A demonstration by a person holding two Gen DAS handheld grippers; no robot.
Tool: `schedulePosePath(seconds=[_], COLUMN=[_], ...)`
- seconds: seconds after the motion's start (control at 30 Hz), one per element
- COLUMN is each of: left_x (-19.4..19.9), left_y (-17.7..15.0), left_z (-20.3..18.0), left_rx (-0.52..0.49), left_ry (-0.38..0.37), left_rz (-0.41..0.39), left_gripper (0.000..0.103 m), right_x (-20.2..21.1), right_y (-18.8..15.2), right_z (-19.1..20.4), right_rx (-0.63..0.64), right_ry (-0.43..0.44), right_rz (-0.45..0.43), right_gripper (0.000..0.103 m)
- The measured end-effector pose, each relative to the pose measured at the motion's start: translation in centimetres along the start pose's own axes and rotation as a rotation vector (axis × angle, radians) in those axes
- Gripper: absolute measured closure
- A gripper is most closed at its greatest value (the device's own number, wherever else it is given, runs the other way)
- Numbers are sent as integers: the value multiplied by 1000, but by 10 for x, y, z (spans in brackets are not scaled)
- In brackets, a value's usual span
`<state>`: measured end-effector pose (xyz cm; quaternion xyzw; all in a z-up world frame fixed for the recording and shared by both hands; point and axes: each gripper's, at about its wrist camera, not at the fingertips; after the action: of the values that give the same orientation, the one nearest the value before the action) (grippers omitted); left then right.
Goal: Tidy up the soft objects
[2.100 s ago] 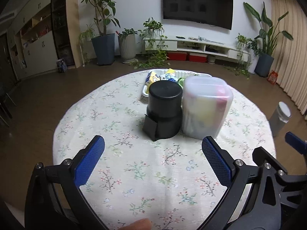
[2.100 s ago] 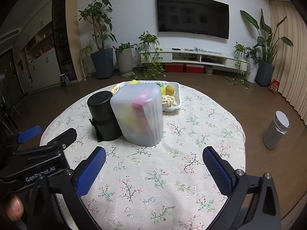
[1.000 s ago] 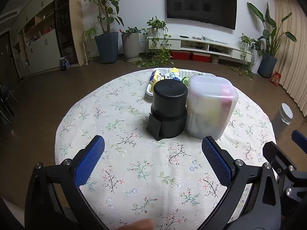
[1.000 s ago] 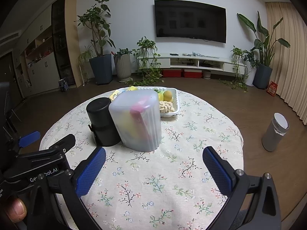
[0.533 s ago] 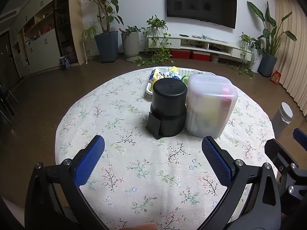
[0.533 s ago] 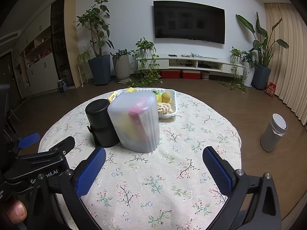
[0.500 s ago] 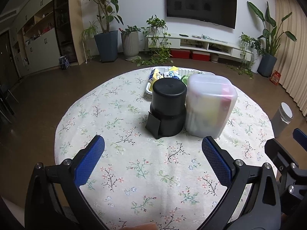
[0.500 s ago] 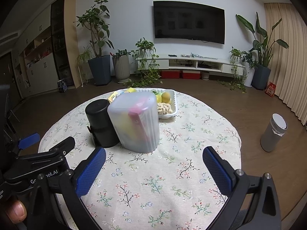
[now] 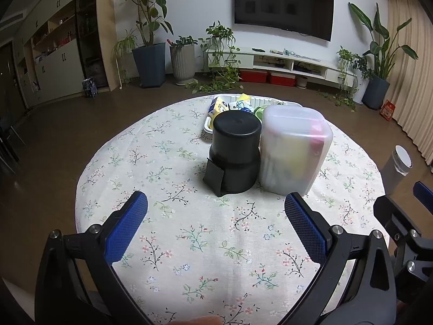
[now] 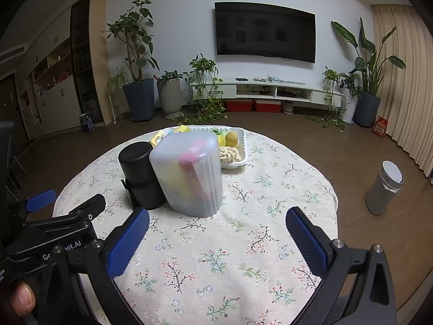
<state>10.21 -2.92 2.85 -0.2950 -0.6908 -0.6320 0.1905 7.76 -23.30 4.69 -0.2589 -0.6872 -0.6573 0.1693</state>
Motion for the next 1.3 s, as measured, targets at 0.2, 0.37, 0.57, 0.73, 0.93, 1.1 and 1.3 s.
schedulePosePath(seconds=[0.2,0.37,0.57,0.73,0.93,1.1,1.3], left_x=[0,0,-1,-1,-2,-2,-2], left_y=[0,0,1,1,0,0,0], left_z=[-1,-1,-3,-1,-1,-1,-1], left_rx=[1,2,2,3,8,4,-1], left_ry=[-4,-8,5,16,4,-1,-2], left_rz=[2,1,0,3,14,13,11], left_gripper=[0,0,0,0,0,0,0], right_x=[0,0,0,0,0,0,0], right_y=[0,0,0,1,0,0,0], right_z=[-1,0,-1,-1,0,0,0], right_rx=[0,1,1,0,1,1,2], right_ry=[-1,0,-1,0,0,0,-1], right_rz=[1,1,2,3,1,2,2], right_gripper=[0,0,0,0,0,0,0])
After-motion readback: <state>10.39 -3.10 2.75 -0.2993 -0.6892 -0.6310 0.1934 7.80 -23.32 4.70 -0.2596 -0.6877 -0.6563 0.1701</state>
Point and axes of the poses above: each gripper's, at about its wrist camera, not at the fingertips, and x roughly against the way its jaws point, z to its left, y to its top, and after that the axes turned 12 degrees about -y, right-handed
